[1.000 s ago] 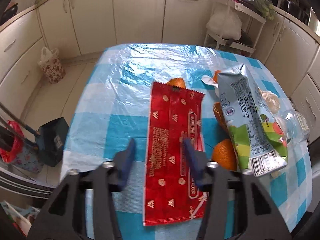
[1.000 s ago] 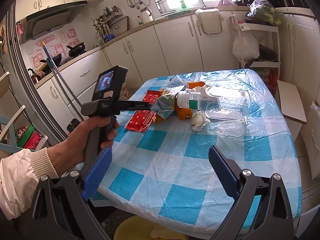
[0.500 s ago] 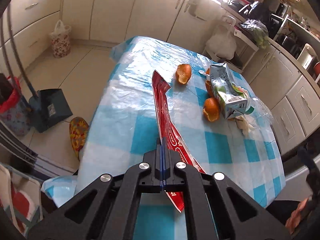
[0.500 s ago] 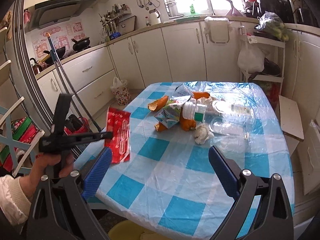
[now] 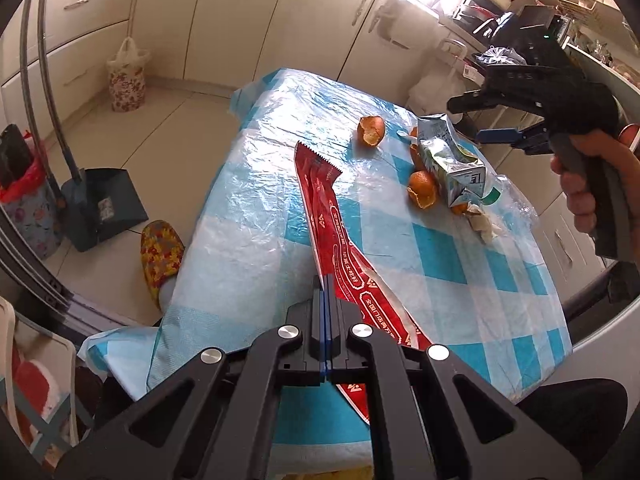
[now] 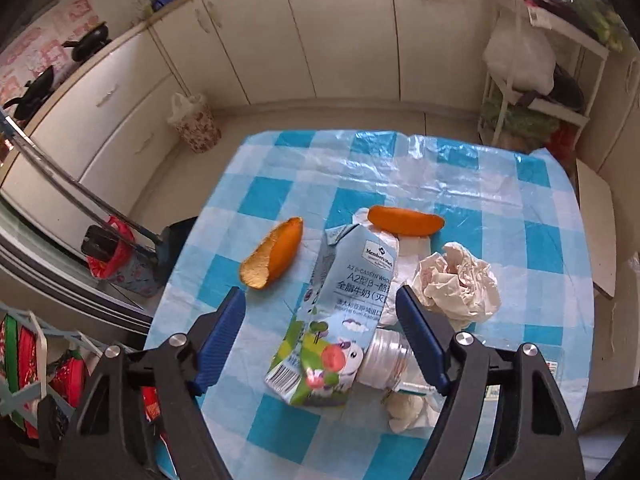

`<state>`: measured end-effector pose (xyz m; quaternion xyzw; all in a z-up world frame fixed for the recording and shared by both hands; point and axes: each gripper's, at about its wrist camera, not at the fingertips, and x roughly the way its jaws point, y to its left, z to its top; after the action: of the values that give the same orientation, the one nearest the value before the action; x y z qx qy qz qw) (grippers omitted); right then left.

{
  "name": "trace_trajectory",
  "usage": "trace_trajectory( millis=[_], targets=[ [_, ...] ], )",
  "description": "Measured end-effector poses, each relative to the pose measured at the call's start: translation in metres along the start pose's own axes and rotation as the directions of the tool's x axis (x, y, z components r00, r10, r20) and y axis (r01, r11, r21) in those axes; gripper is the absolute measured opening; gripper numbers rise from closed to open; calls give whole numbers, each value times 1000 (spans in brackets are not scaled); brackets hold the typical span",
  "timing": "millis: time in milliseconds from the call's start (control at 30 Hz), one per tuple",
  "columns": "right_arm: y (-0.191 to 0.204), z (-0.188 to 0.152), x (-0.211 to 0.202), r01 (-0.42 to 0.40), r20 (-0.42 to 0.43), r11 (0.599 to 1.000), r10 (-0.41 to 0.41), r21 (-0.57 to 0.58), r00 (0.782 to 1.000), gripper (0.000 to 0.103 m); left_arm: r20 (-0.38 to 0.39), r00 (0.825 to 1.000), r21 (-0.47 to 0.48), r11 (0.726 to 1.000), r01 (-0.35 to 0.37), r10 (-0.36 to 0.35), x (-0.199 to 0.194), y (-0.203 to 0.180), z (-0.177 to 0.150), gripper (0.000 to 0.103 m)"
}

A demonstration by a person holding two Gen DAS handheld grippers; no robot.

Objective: Collect trash
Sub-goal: 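Grasp the milk carton with the right tool while the left tool holds the red wrapper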

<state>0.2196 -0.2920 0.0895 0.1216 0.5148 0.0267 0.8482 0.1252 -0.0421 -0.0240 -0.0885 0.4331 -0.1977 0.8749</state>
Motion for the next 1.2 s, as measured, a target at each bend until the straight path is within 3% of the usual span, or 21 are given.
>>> trace_trajectory(
  millis=[100,133,167,200,233,400,433,467,500,533,733,833,1067,1200],
  targets=[
    [-1,-2,21,-1,-63,1000,3,31,998,57,2,1000,9,1000,7,-7,-1,-1,1,1],
    [-2,-3,24,-6,-70,999,8,38,997,42,2,1000,9,1000,10,-10,0,-2,1,1],
    [-3,-5,25,-22,-73,998,26,51,997,18,1,1000,8,1000,13,-13,0,-2,1,1],
    [-5,-7,27,-54,-72,996,60,71,996,8,0,1000,7,1000,14,-14,0,-1,1,1],
    [-6,-8,25,-65,-65,995,70,80,995,7,-1,1000,5,1000,15,-15,1,0,1,1],
    [-12,-11,19,-78,-35,991,82,110,996,9,-5,1000,-18,1000,23,-23,2,3,0,1],
    [-13,-10,18,-84,-38,990,89,115,995,27,-6,1000,-16,1000,20,-20,2,2,0,1],
    [-13,-8,20,-70,-43,991,75,113,996,62,-6,1000,-12,1000,18,-18,2,1,-1,1],
    [-11,-6,21,-43,-41,995,47,94,998,74,-6,1000,-8,1000,17,-17,3,0,-1,1],
    [-7,-5,24,-24,-44,998,26,63,999,77,-8,1000,-4,1000,16,-16,3,-1,-2,1],
    [3,-5,46,-20,-93,1000,22,16,995,77,-11,1000,-5,1000,15,-16,5,0,-2,1],
    [9,-7,60,4,-123,1000,-7,-21,992,63,-10,1000,-2,1000,14,-14,6,-1,-2,1],
    [-2,-15,37,-35,-38,999,35,-3,999,62,-3,1000,1,1000,14,-14,5,-2,-1,1],
    [-9,-22,2,-113,45,993,111,31,993,62,12,1000,11,1000,16,-17,2,-5,0,1]
  ],
)
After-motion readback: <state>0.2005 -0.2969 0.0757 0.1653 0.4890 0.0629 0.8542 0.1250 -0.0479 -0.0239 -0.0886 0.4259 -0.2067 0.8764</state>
